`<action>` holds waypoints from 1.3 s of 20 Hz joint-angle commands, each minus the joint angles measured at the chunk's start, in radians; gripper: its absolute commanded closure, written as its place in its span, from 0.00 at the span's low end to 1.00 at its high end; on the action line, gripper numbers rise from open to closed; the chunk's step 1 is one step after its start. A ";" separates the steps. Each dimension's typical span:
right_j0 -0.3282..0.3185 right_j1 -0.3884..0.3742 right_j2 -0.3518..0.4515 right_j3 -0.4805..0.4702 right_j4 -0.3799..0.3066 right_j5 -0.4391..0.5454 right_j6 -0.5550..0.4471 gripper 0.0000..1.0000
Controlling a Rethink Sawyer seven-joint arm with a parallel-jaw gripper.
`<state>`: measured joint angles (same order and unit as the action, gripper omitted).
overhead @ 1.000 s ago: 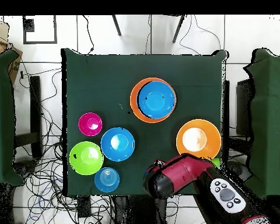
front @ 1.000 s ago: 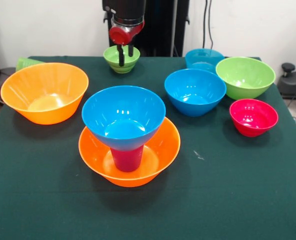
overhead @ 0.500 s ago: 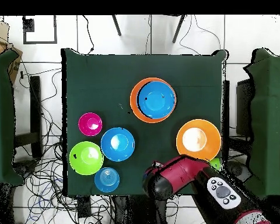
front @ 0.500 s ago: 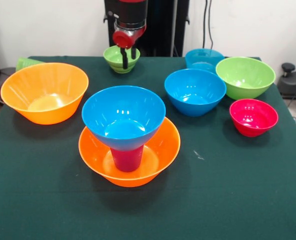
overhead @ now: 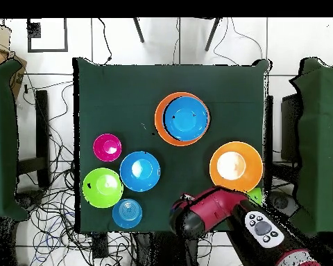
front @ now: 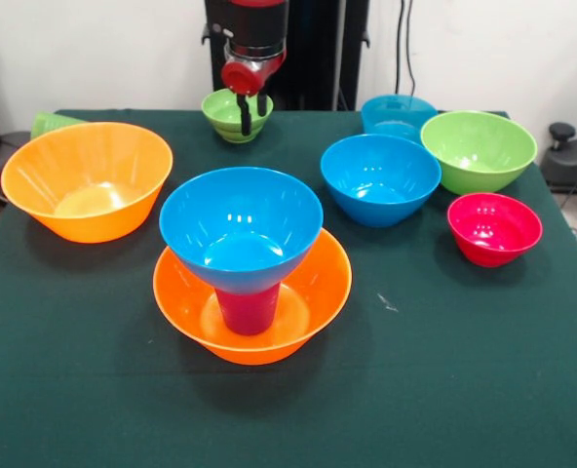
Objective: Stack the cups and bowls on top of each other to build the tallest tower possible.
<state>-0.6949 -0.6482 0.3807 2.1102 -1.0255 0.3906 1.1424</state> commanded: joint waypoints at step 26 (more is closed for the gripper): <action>0.047 0.108 -0.093 -0.084 -0.146 -0.111 0.092 0.00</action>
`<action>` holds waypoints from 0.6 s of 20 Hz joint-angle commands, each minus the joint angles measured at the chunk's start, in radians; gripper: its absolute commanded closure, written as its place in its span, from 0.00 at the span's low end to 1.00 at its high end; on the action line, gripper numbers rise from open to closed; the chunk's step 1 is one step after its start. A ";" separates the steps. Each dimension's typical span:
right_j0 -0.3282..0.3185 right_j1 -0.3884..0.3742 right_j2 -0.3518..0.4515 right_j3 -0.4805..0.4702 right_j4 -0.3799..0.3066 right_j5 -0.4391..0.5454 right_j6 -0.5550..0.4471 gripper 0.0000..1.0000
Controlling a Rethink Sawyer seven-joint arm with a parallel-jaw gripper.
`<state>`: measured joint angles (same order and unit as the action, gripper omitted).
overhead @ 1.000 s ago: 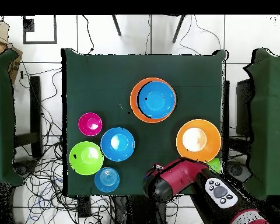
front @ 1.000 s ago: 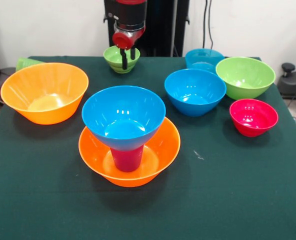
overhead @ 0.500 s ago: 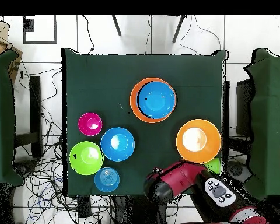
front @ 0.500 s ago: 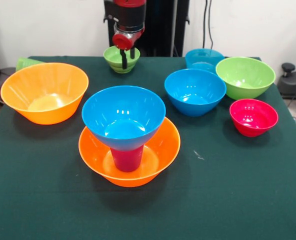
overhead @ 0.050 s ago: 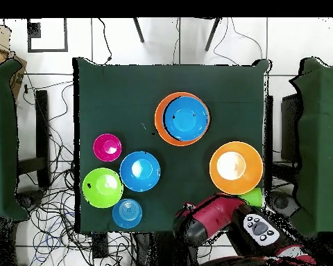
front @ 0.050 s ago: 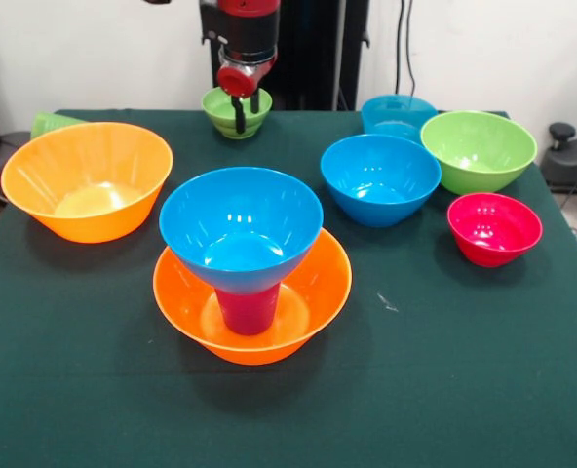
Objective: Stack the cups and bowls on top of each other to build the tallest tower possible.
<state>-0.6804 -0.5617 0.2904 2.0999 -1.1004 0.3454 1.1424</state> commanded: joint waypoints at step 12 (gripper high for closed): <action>0.057 0.076 -0.054 -0.112 -0.102 -0.088 0.099 0.00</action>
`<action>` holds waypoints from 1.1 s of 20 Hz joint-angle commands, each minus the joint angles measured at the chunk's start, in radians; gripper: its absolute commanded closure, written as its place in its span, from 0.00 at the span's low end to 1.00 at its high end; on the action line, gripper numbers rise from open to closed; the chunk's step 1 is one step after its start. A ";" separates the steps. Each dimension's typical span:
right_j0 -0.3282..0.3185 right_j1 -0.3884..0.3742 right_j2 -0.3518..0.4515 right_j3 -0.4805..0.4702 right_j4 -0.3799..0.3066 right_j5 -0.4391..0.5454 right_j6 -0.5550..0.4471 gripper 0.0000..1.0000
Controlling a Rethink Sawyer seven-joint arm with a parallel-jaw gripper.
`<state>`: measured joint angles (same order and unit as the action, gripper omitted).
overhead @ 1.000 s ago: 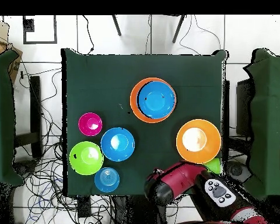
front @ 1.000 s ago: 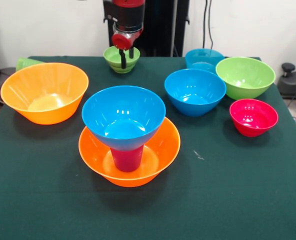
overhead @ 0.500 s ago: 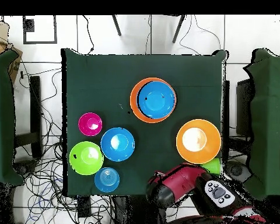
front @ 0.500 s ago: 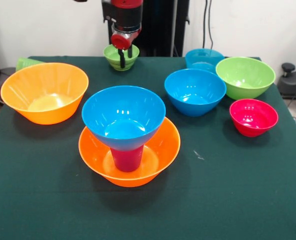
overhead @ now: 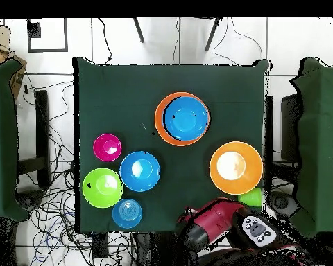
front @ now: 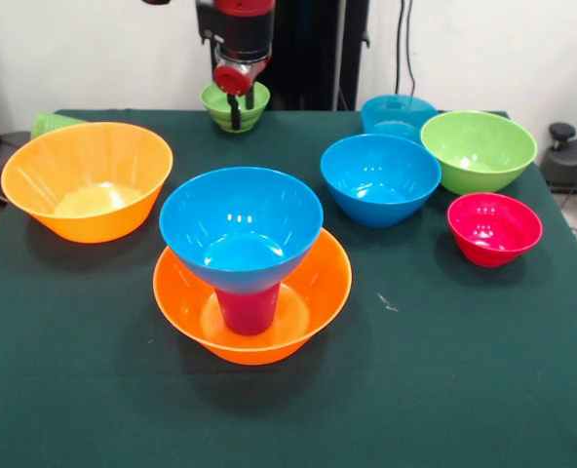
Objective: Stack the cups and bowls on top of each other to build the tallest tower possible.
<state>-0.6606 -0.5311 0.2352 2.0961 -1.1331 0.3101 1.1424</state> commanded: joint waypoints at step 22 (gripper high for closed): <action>-0.025 -0.195 0.143 0.056 0.174 -0.017 0.061 0.00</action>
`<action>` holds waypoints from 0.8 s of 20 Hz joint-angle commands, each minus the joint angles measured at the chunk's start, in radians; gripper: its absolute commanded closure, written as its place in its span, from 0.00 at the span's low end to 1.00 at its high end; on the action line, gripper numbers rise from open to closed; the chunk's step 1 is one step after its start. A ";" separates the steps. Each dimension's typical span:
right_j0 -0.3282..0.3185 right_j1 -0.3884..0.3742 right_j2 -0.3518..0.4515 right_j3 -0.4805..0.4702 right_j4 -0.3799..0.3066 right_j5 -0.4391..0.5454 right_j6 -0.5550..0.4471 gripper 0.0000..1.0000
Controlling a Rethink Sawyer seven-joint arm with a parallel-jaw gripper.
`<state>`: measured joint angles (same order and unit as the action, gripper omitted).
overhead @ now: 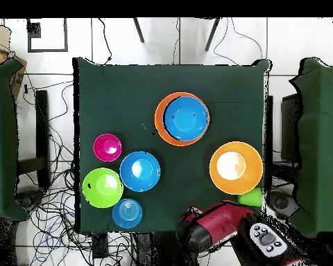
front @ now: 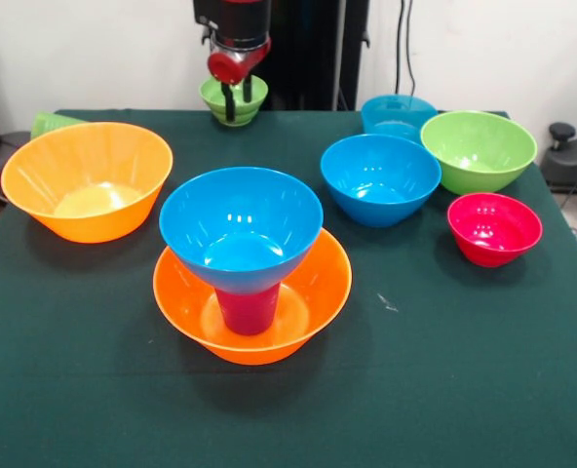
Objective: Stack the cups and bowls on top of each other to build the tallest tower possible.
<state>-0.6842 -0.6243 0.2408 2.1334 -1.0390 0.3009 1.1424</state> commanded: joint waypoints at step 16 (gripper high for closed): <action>-0.056 -0.211 0.257 0.025 0.280 0.142 -0.008 0.00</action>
<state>-0.7550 -0.8291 0.3936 2.1879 -0.8250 0.3170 1.1426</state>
